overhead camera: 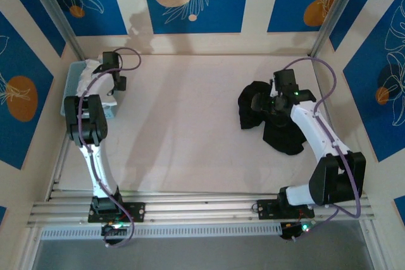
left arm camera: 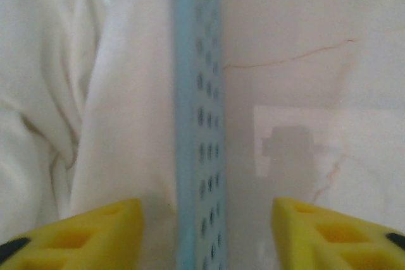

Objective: Fold the inside-out t-shirt

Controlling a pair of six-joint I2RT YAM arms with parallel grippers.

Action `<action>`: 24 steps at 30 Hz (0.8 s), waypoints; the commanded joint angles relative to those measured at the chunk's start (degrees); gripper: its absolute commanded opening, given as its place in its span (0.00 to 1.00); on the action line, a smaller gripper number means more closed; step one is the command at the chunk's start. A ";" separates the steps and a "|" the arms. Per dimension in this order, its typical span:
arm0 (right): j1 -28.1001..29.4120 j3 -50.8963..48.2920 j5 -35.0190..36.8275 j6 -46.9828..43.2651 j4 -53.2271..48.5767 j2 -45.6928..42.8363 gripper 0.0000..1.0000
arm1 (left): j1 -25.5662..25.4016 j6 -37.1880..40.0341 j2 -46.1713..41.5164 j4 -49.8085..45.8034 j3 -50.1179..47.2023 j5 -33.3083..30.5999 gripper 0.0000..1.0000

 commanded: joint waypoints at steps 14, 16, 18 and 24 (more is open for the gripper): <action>-0.60 2.03 -3.52 1.25 6.14 13.00 0.06 | -10.91 -23.83 -34.97 20.68 -30.60 26.76 0.77; 3.22 3.69 -9.22 -0.37 6.15 12.32 0.00 | -13.90 -25.95 -37.33 23.63 -35.64 30.66 0.76; 7.52 3.55 -14.59 -1.25 7.63 9.29 0.00 | -17.78 -27.30 -38.70 28.14 -40.99 35.91 0.76; 11.39 2.98 -27.07 2.97 11.45 3.28 0.00 | -29.65 -30.75 -32.49 41.77 -48.48 43.67 0.77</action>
